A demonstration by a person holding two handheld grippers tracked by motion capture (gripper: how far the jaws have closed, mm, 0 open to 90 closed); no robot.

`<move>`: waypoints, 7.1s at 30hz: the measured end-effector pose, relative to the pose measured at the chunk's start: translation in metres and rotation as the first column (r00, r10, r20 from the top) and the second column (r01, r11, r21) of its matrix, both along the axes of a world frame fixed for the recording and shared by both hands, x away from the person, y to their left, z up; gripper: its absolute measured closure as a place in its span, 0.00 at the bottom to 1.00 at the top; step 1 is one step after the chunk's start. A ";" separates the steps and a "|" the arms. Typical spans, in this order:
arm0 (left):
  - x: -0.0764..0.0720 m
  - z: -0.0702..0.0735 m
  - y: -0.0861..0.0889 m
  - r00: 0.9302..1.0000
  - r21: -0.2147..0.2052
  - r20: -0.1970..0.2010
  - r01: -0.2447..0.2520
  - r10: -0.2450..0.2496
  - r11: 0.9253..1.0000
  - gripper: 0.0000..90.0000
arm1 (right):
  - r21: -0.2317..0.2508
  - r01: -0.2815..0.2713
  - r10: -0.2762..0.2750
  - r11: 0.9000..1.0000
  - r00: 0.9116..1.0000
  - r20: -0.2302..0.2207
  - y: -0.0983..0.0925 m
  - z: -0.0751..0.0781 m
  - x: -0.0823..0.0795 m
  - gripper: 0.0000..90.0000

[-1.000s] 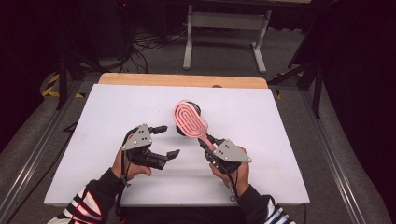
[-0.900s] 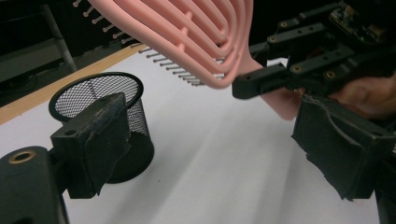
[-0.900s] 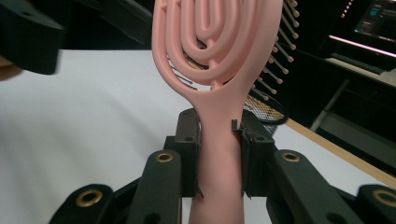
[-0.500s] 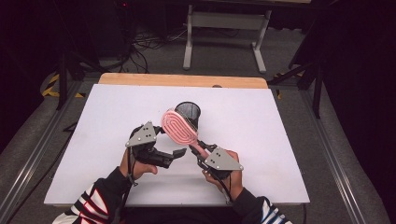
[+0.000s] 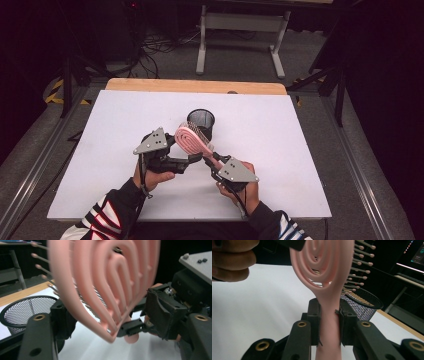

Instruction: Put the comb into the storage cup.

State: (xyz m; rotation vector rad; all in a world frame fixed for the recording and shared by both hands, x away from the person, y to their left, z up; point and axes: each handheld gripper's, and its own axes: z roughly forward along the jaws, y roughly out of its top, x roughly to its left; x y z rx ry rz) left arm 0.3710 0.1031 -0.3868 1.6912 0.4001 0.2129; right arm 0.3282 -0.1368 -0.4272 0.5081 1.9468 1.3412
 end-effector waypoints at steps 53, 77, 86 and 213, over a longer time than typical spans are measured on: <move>-0.003 0.013 0.017 0.996 0.012 0.086 -0.018 0.017 1.000 0.71 | 0.019 -0.071 0.072 0.997 0.997 -0.042 -0.021 0.008 0.000 0.53; -0.002 0.013 0.053 0.989 -0.004 0.097 -0.115 0.115 0.993 0.71 | 0.042 0.126 -0.127 0.991 0.991 0.030 -0.072 0.014 0.000 0.18; 0.003 0.013 0.066 0.985 0.001 0.093 -0.149 0.148 0.989 0.71 | 0.002 0.134 -0.134 0.991 0.991 0.029 -0.071 0.008 -0.002 0.06; 0.107 0.068 -0.006 0.981 -0.117 0.082 -0.167 0.177 0.979 0.71 | 0.010 0.250 -0.250 0.968 0.968 -0.006 -0.110 -0.001 -0.004 0.07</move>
